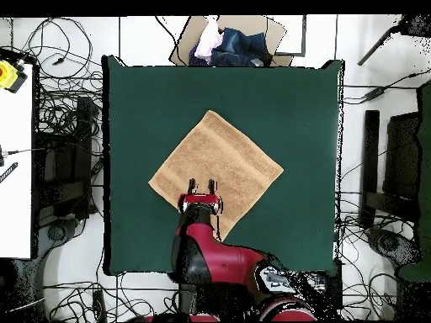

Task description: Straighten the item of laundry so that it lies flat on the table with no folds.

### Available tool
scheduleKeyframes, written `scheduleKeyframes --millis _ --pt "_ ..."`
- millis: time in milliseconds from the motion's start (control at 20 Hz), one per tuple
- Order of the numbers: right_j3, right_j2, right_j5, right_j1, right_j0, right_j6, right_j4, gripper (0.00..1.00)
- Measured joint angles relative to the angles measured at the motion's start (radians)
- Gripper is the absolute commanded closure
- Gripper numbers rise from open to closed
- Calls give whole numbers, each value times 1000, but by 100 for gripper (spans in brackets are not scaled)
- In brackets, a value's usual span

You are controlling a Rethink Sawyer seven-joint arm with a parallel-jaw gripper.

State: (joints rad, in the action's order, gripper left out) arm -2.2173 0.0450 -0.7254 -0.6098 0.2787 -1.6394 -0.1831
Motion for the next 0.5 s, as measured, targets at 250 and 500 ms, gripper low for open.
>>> scheduleKeyframes --millis 250,500 --pt "0 -16 0 13 -10 0 15 0" --pt "0 -40 -1 48 -14 0 22 0"
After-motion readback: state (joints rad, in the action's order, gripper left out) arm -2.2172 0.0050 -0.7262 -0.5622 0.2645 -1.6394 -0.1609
